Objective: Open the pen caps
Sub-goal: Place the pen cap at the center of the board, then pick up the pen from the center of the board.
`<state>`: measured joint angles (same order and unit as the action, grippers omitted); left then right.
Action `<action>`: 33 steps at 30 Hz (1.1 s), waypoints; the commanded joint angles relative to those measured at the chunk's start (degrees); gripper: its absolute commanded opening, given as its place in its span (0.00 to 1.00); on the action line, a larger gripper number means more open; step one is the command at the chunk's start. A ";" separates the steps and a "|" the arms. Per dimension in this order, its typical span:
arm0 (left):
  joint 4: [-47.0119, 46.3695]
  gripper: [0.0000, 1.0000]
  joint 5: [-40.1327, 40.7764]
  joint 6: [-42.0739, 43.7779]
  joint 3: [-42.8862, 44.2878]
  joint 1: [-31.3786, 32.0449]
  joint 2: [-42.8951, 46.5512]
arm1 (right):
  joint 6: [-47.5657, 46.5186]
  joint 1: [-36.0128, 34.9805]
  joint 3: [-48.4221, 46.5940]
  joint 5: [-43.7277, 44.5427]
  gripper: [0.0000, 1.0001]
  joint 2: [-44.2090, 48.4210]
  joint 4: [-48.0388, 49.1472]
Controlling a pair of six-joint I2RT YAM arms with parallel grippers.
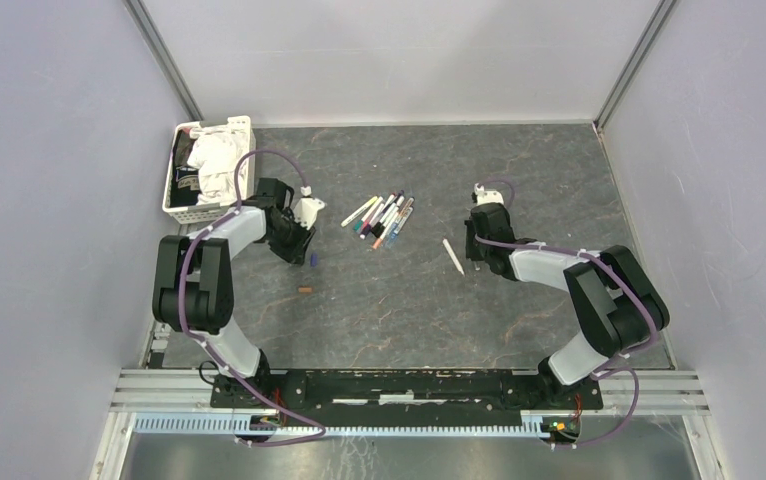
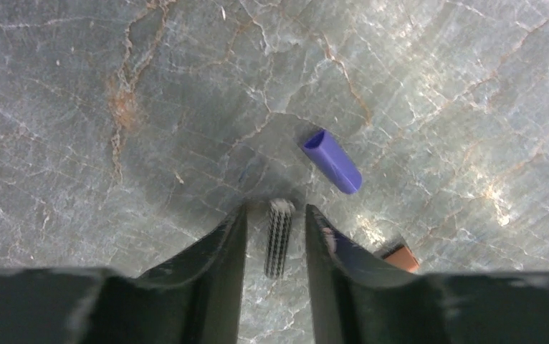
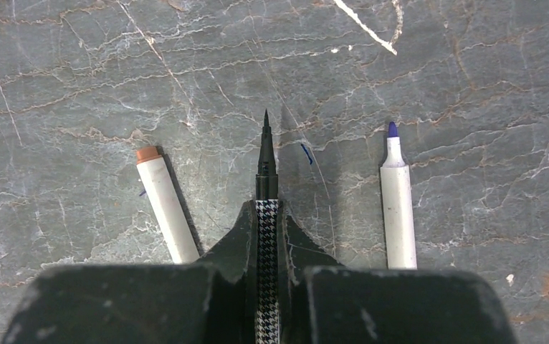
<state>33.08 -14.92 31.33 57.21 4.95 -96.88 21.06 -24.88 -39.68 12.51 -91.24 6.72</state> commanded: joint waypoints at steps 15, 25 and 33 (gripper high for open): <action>11.86 1.00 1.89 -2.44 13.53 -0.22 20.38 | 3.21 1.42 0.13 -4.31 0.46 2.64 -0.50; 0.18 1.00 22.15 -6.99 12.51 -0.72 33.96 | 1.93 6.86 1.40 -7.02 0.51 8.45 -1.98; 8.68 1.00 12.98 -12.14 15.38 -0.65 34.27 | -0.56 2.83 -3.38 -8.98 0.55 10.05 -3.10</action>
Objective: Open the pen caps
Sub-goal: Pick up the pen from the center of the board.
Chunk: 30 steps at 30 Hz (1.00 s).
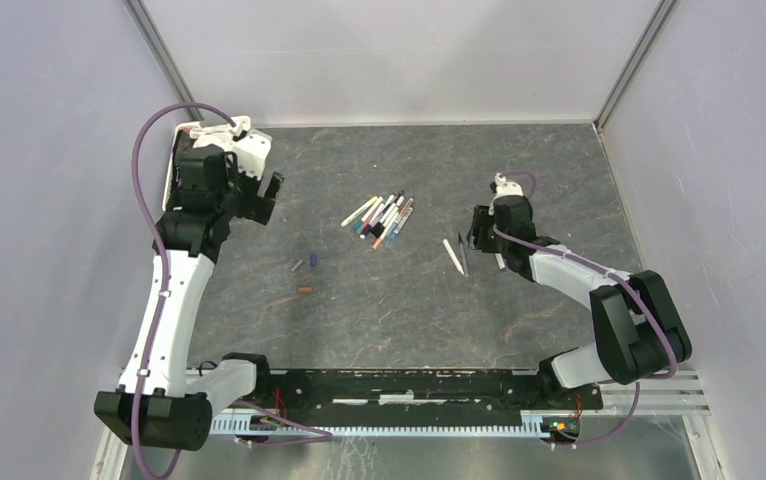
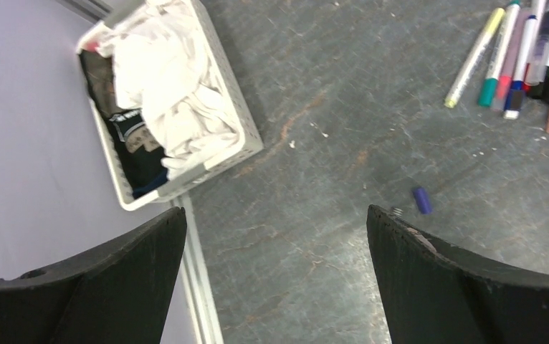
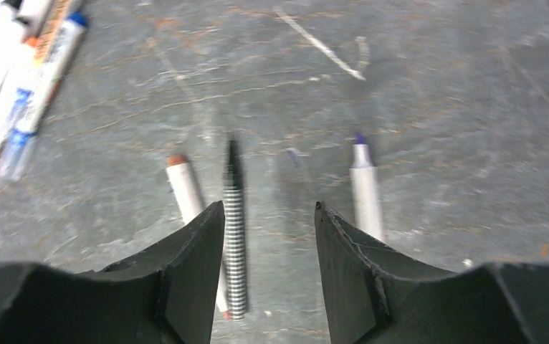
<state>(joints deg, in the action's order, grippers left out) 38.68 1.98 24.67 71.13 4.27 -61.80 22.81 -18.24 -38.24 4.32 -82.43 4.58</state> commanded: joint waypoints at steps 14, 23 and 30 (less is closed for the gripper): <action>11.79 1.00 -17.17 -2.78 2.26 0.03 -2.67 | 7.62 -17.10 -34.26 6.29 0.42 -26.44 -12.12; 12.50 1.00 -19.95 -1.07 -0.82 0.07 -1.59 | 10.10 -17.43 -38.41 5.64 0.41 -32.16 -11.42; 12.73 1.00 -22.24 -0.35 -1.52 0.06 -2.70 | 12.58 -17.45 -34.65 5.00 0.45 -29.85 -7.19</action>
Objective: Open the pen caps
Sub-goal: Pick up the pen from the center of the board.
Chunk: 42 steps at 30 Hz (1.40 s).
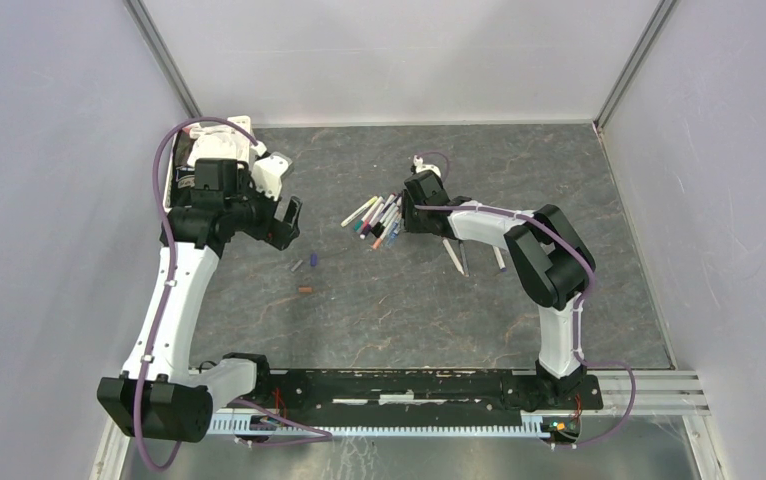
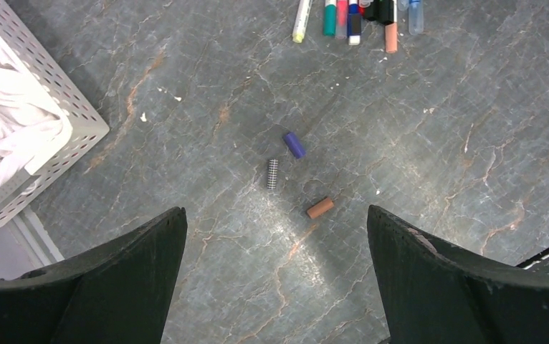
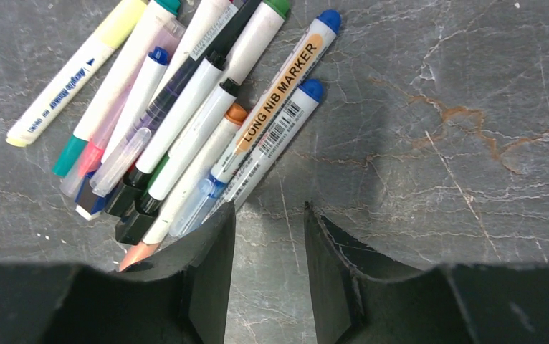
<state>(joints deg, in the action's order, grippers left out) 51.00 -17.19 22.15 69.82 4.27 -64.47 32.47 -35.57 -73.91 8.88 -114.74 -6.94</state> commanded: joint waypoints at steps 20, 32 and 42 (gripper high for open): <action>1.03 1.00 -4.16 3.58 -1.53 0.08 0.16 | 3.09 -0.05 -4.10 6.70 0.41 -3.61 0.23; 2.69 1.00 -5.28 4.71 -0.50 0.03 0.04 | -0.55 -0.34 -1.76 12.02 0.25 -1.85 -4.73; 3.69 1.00 -6.88 4.03 0.65 0.04 0.58 | -2.52 -1.13 -4.66 15.41 0.08 -3.80 -10.03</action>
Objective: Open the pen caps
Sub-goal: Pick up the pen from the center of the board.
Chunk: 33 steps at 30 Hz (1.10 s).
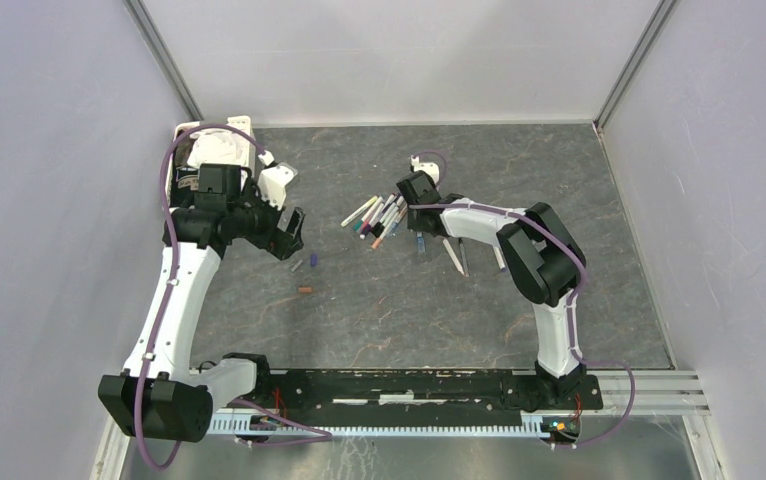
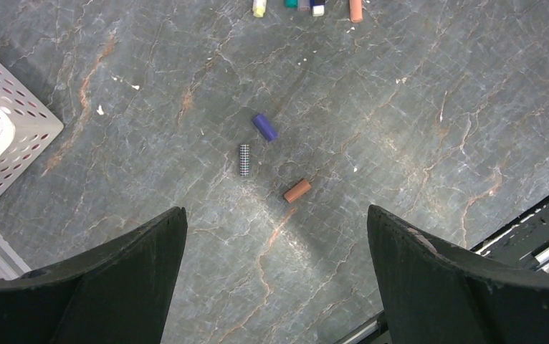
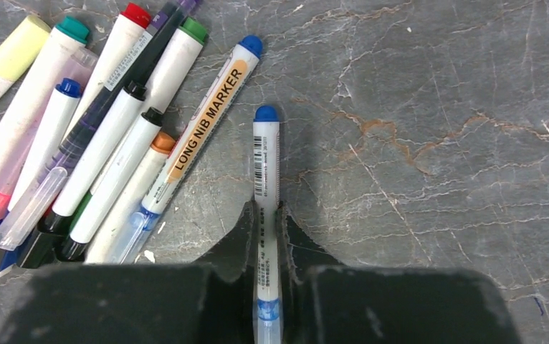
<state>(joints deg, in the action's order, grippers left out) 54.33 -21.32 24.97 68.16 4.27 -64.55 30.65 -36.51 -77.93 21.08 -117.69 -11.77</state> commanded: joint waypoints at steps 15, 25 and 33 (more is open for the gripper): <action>2.45 1.00 -11.01 -1.52 6.47 0.12 -0.03 | 18.40 -2.28 23.74 -5.47 0.00 28.35 23.00; -4.17 1.00 -20.95 -8.53 2.12 7.12 -1.18 | 25.46 -13.42 27.75 -5.56 0.00 35.92 41.70; -7.53 0.99 -20.27 -12.90 2.14 17.05 -5.01 | 27.43 -17.92 26.39 -2.85 0.00 36.74 46.30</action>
<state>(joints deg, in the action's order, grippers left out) 50.63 -39.20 17.04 70.37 19.68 -68.34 55.75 -53.17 -50.37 15.62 -82.85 28.12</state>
